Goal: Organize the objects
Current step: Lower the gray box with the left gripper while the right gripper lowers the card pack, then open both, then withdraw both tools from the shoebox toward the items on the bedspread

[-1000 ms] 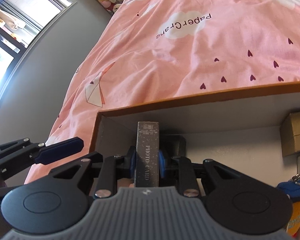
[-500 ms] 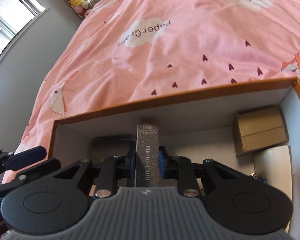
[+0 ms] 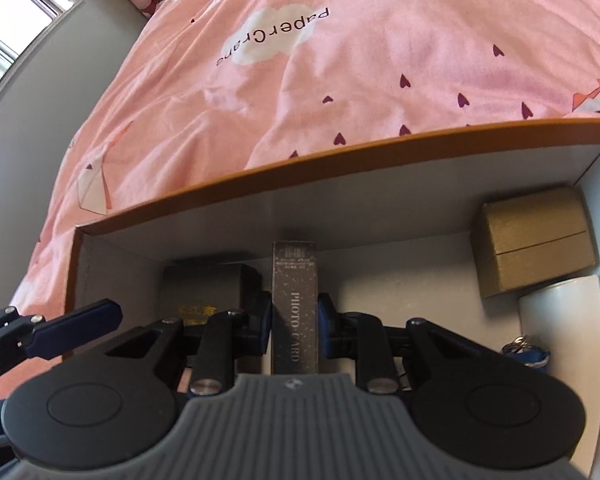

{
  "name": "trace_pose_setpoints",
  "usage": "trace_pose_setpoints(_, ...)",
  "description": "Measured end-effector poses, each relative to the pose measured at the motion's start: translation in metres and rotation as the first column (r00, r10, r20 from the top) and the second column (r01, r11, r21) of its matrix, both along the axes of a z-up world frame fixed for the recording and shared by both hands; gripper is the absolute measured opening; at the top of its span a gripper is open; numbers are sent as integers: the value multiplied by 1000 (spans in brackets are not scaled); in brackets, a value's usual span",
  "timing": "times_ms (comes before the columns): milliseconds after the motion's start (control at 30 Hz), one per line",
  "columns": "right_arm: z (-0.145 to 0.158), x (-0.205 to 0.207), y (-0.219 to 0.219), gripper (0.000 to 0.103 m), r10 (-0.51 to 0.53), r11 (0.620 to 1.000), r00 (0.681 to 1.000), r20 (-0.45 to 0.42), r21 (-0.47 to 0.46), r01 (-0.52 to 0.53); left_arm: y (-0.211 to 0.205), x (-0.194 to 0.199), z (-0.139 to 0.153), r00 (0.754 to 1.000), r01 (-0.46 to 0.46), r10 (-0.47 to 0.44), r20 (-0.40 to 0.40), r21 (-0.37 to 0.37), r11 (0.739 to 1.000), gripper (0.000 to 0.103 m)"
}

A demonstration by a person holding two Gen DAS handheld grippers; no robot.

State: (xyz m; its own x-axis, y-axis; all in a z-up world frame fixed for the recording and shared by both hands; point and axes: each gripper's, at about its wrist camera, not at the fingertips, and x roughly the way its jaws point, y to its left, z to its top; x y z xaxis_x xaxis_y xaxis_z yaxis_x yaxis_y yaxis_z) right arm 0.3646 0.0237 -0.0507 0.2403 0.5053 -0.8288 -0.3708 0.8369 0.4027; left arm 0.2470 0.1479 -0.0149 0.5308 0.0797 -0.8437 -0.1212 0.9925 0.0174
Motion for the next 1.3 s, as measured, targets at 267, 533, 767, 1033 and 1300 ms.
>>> trace_pose_setpoints(267, -6, 6, -4, 42, 23, 993, 1000, 1, -116, -23, -9, 7, -13, 998, 38, -35, -54, 62, 997, 32)
trace_pose_setpoints(533, -12, 10, -2, 41, 7, 991, 1000, -27, -136, -11, -21, 13, -20, 992, 101, -87, -91, 159, 982, 32)
trace_pose_setpoints(767, -14, 9, 5, 31, -19, 996, 998, -54, -83, 14, -22, 13, -23, 990, 111, -93, -105, 187, 976, 31)
trace_pose_setpoints(1033, -16, 11, 8, 29, -27, 998, 997, -78, -62, 22, -21, 13, -23, 991, 107, -89, -102, 184, 977, 31)
trace_pose_setpoints(1300, -10, 5, 10, 33, -2, 998, 1000, -23, -67, 0, -22, 3, -16, 993, 110, -103, -52, 170, 979, 32)
